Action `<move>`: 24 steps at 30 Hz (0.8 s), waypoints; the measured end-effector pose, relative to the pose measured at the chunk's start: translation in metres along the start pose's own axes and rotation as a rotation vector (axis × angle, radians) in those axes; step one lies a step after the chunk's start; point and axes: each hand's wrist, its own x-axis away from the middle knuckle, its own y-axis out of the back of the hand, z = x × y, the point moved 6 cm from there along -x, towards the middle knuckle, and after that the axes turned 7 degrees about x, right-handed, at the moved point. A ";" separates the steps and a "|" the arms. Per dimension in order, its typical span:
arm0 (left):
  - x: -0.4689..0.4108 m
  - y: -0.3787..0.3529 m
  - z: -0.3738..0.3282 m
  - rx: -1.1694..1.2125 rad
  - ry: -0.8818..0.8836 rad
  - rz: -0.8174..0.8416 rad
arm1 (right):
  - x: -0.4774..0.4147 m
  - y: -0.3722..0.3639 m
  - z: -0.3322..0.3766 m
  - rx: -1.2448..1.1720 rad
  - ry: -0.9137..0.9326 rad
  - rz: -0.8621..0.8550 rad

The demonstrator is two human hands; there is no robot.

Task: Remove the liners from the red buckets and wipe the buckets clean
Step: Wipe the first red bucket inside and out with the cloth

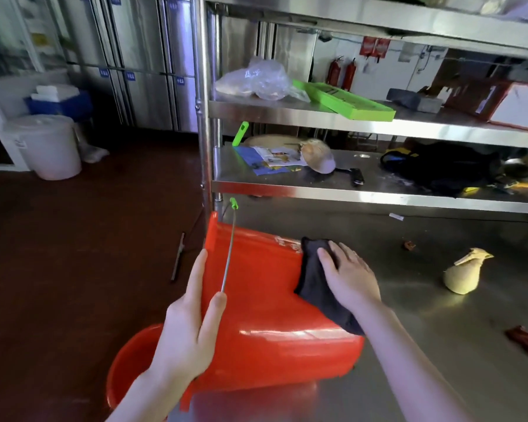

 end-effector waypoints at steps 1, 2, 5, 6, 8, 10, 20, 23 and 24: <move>0.003 0.000 0.000 0.008 0.002 -0.004 | 0.002 0.001 0.015 0.042 0.039 -0.020; 0.005 0.000 0.000 0.012 0.009 -0.011 | 0.007 0.002 0.039 0.085 0.109 -0.065; 0.005 0.001 0.000 -0.005 0.023 -0.016 | 0.042 -0.001 0.126 0.128 0.407 -0.183; 0.004 0.002 0.001 -0.012 0.035 -0.011 | 0.056 -0.005 0.148 0.139 0.486 -0.208; 0.000 0.008 0.004 -0.015 0.083 -0.008 | 0.080 -0.011 0.172 0.149 0.557 -0.267; -0.008 0.015 0.003 -0.019 0.139 -0.008 | 0.091 -0.016 0.173 0.126 0.539 -0.295; -0.078 -0.001 -0.034 -0.292 0.274 -0.158 | 0.116 -0.034 0.145 0.088 0.561 -0.434; -0.067 0.009 -0.036 -0.235 0.232 -0.112 | 0.097 -0.024 0.118 0.023 0.409 -0.443; -0.061 0.011 -0.036 -0.227 0.218 -0.095 | 0.085 -0.018 0.102 0.016 0.307 -0.462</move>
